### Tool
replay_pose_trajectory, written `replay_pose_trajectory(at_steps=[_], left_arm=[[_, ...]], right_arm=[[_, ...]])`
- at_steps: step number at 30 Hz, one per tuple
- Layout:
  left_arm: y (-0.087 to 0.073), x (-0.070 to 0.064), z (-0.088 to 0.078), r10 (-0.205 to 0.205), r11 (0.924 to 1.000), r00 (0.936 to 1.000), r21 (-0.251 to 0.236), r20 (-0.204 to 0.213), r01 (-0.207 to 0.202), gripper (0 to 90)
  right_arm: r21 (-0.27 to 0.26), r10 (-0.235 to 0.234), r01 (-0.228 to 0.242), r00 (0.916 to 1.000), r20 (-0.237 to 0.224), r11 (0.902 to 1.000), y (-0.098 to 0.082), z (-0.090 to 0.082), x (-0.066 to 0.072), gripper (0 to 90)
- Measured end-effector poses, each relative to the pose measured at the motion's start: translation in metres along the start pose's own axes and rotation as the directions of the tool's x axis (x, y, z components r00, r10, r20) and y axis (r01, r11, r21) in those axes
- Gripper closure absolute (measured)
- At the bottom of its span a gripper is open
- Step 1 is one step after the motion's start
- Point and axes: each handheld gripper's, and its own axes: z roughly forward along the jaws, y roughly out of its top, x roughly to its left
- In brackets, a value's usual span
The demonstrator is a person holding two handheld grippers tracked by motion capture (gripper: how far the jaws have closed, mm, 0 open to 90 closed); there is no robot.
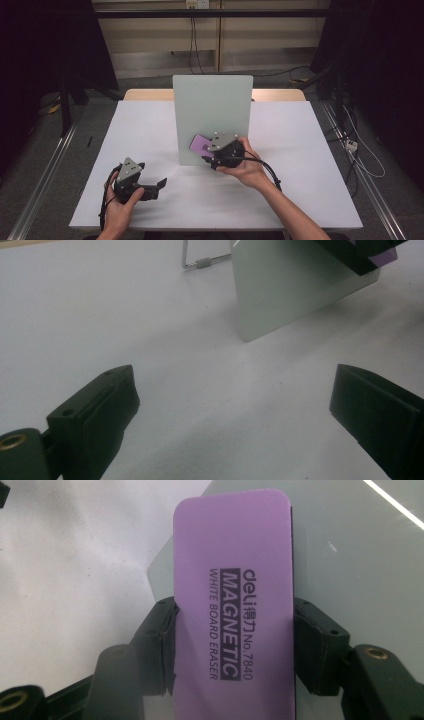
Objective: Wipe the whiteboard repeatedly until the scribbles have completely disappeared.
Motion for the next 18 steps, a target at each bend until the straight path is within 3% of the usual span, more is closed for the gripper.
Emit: replay_pose_trajectory(at_steps=[12,18], left_arm=[[0.0,0.001,-0.001,-0.002,1.0,1.0,0.003,-0.005,0.002,5.2],[0.0,0.002,-0.002,0.001,1.0,1.0,0.002,-0.006,-0.001,5.2]], right_arm=[[0.061,-0.001,0.007,0.9959,-0.09,0.9981,-0.003,0.018,0.011,41.7],[0.052,-0.004,0.007,0.9979,-0.064,0.9986,-0.002,0.012,0.009,41.7]])
